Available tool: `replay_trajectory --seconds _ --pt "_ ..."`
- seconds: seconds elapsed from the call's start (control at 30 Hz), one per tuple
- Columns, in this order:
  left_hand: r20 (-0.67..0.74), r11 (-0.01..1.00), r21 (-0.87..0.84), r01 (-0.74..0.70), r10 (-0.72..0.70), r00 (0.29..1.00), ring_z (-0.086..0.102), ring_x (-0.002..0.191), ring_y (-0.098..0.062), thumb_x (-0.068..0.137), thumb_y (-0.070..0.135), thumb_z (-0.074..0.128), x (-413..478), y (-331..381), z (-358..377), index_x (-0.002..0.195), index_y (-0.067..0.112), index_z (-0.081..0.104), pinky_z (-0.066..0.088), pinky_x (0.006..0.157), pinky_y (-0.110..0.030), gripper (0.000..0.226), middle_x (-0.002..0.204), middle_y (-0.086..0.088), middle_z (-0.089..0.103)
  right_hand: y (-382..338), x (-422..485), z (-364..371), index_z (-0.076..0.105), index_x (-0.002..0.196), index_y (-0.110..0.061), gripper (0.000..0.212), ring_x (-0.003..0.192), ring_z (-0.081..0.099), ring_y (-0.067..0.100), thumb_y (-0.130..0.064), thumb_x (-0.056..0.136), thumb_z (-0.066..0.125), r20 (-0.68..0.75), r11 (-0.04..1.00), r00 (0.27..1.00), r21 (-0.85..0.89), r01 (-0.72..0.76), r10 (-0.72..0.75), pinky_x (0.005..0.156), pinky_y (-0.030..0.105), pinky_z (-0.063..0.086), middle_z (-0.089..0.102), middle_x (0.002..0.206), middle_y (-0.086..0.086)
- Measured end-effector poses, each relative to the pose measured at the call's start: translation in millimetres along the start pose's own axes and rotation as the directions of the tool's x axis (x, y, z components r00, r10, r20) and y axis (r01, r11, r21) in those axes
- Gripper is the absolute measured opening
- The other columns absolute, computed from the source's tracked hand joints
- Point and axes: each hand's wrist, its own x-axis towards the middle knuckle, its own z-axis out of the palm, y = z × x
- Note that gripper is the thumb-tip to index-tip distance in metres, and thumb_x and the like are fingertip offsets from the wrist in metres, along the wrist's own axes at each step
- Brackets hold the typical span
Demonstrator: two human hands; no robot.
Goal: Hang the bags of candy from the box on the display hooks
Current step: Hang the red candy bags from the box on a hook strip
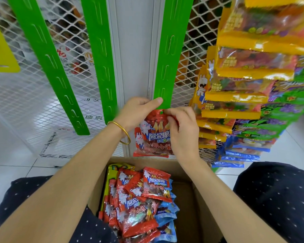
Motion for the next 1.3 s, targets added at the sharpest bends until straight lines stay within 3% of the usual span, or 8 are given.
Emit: replay_trajectory --seconds 0.23,0.37,0.53,0.67,0.83,0.97,1.1,1.3 --pt "0.055 0.994 0.112 0.009 -0.016 0.998 0.057 0.065 -0.017 0.088 0.046 0.052 -3 -4 0 0.076 -0.003 0.059 0.044 0.060 -0.018 0.051 0.072 -0.015 0.060 15 -11 1 0.061 0.099 -0.003 0.016 0.087 0.040 -0.007 0.004 0.086 0.055 0.122 0.998 0.991 0.017 -0.066 0.063 0.078 -0.001 0.033 0.051 0.096 0.001" --pt "0.070 0.973 0.215 -0.083 0.069 0.995 0.055 0.068 -0.002 0.089 0.030 0.057 -6 -10 -3 0.081 0.017 0.063 0.041 0.057 -0.006 0.017 0.074 0.008 0.062 22 -19 1 0.058 0.106 -0.005 0.021 0.092 0.042 -0.004 0.002 0.087 0.055 0.141 0.999 0.989 0.005 -0.044 0.042 0.077 0.001 0.035 0.053 0.104 0.009" --pt "-0.003 0.956 0.255 -0.147 0.153 0.988 0.056 0.100 -0.009 0.086 0.013 0.061 -11 -22 -4 0.116 0.015 0.058 0.044 0.090 -0.021 0.031 0.105 0.005 0.059 29 -55 -6 0.047 0.120 -0.019 0.038 0.118 0.030 -0.005 -0.001 0.087 0.052 0.097 0.999 0.995 -0.032 0.006 -0.003 0.095 0.006 0.035 0.040 0.126 0.007" --pt "-0.104 0.896 0.371 -0.246 0.303 0.947 0.045 0.118 -0.013 0.084 0.009 0.062 -24 -27 -8 0.127 0.013 0.049 0.037 0.105 -0.030 0.046 0.121 0.000 0.048 45 -110 -3 0.054 0.114 -0.012 0.031 0.112 0.047 0.011 0.002 0.087 0.056 0.076 0.969 0.968 -0.089 -0.230 0.237 0.087 0.008 0.038 0.045 0.121 0.001" --pt "-0.233 0.837 0.462 -0.293 0.433 0.871 0.047 0.106 -0.012 0.080 0.006 0.062 -41 -34 -14 0.117 0.008 0.052 0.045 0.089 -0.023 0.039 0.111 0.004 0.040 88 -156 36 0.050 0.128 -0.017 0.047 0.120 0.045 0.024 -0.030 0.085 0.065 0.596 0.837 0.590 -0.352 -0.418 0.545 0.101 0.031 0.039 0.046 0.128 0.005" --pt "-0.325 0.916 0.335 -0.219 0.331 0.886 0.048 0.085 -0.009 0.080 0.004 0.060 -49 -44 -13 0.102 0.015 0.048 0.043 0.069 -0.015 0.027 0.101 0.001 0.043 102 -180 51 0.030 0.143 -0.032 0.077 0.139 0.018 0.030 -0.049 0.078 0.067 0.750 0.774 0.262 -0.483 -0.410 0.607 0.112 0.045 0.025 0.020 0.153 -0.003" --pt "-0.395 0.992 0.116 -0.039 0.082 0.915 0.045 0.067 0.001 0.082 0.004 0.059 -48 -55 -8 0.085 0.017 0.046 0.041 0.066 -0.014 0.019 0.076 0.007 0.044 102 -190 58 0.038 0.141 -0.031 0.061 0.139 0.019 0.025 -0.044 0.086 0.061 0.720 0.809 0.381 -0.452 -0.377 0.580 0.110 0.037 0.024 0.029 0.151 -0.004" --pt "-0.181 0.942 0.010 0.336 -0.329 0.927 0.053 0.074 -0.019 0.088 0.012 0.054 -46 -82 12 0.078 0.015 0.047 0.047 0.057 -0.030 0.012 0.074 0.000 0.048 101 -188 56 0.056 0.128 -0.025 0.038 0.124 0.036 0.020 -0.033 0.091 0.056 0.710 0.868 0.500 -0.419 -0.266 0.496 0.101 0.028 0.032 0.052 0.132 -0.005"
